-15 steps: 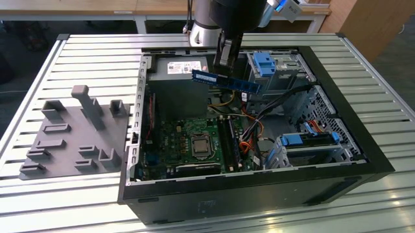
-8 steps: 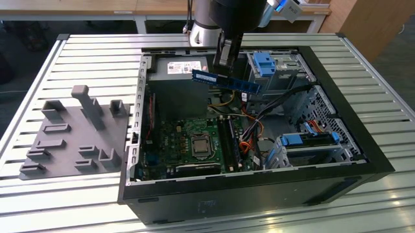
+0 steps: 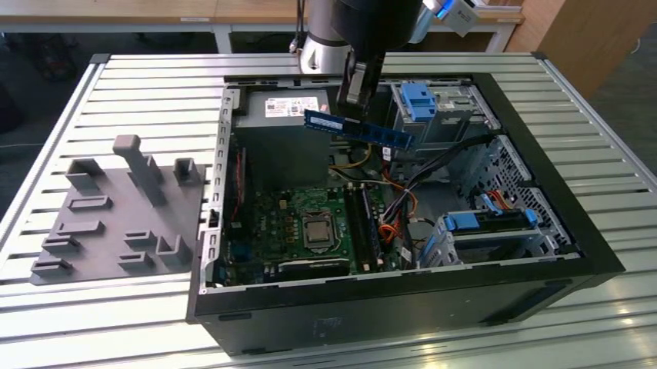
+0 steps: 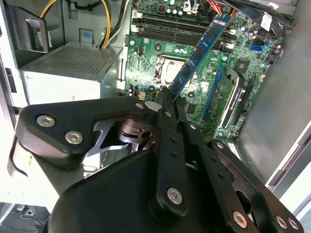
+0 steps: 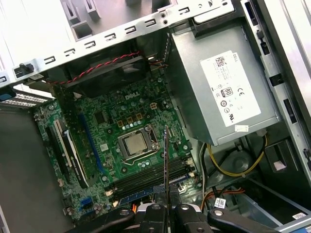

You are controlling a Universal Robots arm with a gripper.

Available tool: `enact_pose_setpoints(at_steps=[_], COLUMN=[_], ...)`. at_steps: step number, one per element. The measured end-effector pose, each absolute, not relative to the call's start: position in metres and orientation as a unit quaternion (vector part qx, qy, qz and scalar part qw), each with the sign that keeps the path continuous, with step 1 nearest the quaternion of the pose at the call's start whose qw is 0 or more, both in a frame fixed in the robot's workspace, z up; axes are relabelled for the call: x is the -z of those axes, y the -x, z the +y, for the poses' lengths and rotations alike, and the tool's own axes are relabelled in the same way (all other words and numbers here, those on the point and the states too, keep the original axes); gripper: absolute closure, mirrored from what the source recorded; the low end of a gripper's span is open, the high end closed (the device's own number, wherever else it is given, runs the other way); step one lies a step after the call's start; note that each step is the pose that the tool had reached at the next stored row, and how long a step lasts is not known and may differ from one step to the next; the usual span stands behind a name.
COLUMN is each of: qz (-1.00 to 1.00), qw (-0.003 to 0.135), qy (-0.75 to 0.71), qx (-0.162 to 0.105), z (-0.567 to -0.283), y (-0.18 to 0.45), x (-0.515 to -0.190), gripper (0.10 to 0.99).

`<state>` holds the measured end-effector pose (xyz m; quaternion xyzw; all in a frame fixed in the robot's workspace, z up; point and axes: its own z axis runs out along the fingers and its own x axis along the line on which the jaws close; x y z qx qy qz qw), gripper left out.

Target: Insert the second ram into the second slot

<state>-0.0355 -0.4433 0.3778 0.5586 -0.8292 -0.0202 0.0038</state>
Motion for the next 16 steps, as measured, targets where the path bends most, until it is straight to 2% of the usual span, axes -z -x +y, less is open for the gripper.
enact_pose_setpoints(at_steps=[16], qz=[-0.835], qw=[0.004], qy=[-0.55], qx=[0.02], z=[-0.4433], y=[0.0355], x=[-0.3778], gripper=[0.949])
